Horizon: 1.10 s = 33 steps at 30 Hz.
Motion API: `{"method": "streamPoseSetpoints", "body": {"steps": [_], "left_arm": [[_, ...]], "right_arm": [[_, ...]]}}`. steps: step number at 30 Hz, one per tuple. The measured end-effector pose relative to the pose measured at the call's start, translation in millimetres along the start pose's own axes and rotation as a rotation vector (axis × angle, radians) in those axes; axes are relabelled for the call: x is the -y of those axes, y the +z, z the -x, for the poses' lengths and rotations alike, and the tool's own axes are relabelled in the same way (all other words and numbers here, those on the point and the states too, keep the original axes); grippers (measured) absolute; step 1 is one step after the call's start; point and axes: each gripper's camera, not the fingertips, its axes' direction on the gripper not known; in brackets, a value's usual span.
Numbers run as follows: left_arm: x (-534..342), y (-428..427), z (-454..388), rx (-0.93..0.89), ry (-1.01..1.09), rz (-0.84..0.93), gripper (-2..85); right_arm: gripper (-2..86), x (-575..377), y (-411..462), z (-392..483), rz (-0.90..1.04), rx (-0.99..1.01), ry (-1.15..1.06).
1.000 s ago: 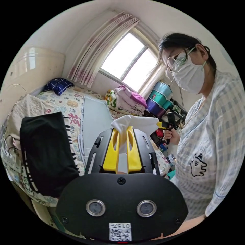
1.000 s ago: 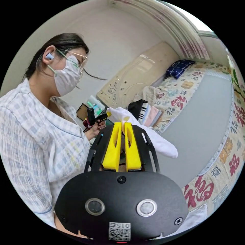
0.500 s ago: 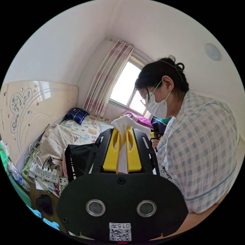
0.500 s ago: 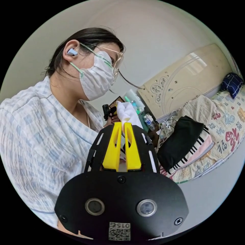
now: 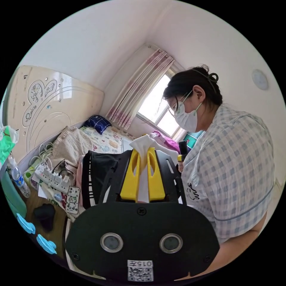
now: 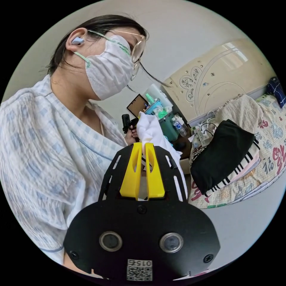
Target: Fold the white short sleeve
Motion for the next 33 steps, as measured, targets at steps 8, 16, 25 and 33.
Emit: {"method": "streamPoseSetpoints", "body": {"steps": [8, 16, 25, 33], "left_arm": [[41, 139, 106, -0.042, -0.031, -0.03, 0.9], [60, 307, 159, 0.266, -0.273, 0.252, 2.6], [78, 307, 35, 0.392, -0.218, 0.179, 5.5], [77, 393, -184, 0.499, 0.06, 0.318, 1.0]], "right_arm": [[0.5, 60, 50, -170, -0.164, -0.442, 0.245], [0.8, 129, 88, -324, -0.152, -0.585, 0.609], [-0.3, 114, 47, -265, -0.256, -0.602, 0.659], [-0.6, 101, 66, -102, 0.038, -1.243, 0.568]]}}
